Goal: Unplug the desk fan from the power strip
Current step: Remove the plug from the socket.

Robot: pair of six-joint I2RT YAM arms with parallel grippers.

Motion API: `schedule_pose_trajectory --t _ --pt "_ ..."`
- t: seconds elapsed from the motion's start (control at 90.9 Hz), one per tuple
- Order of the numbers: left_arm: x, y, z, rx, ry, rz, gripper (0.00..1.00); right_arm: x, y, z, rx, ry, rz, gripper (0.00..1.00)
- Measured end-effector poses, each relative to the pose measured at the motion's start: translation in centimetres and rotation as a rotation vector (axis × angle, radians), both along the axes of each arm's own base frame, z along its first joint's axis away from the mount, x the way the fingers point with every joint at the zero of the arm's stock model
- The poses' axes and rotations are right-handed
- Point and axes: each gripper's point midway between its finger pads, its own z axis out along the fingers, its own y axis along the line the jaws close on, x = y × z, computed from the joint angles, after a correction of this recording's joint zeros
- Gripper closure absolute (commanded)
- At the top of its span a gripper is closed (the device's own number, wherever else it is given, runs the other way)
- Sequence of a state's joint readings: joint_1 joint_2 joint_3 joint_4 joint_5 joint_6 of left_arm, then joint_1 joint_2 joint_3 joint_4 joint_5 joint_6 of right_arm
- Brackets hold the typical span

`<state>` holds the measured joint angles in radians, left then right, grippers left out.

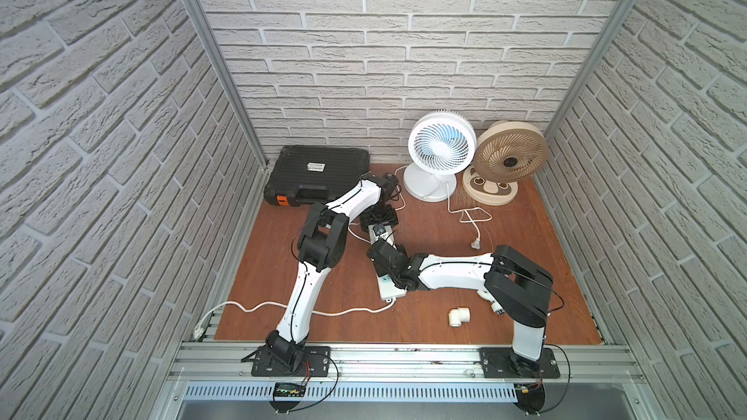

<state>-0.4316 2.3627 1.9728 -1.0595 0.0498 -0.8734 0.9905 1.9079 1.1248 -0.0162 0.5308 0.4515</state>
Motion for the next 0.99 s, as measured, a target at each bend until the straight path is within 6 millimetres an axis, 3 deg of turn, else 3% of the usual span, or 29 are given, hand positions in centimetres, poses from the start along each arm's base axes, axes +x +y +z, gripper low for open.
schedule_pose_trajectory --t 0.308,0.682,0.99 --pt "0.0 0.0 0.1 0.001 -0.003 0.000 1.00 0.0 0.0 -0.1 0.013 0.007 -0.006 0.97" --pt "0.0 0.0 0.0 0.006 -0.004 -0.001 1.00 0.5 -1.0 -0.2 0.250 0.118 -0.073 0.97" --pt "0.0 0.0 0.0 0.008 -0.006 -0.001 1.00 0.5 -1.1 -0.1 0.283 0.139 -0.084 0.97"
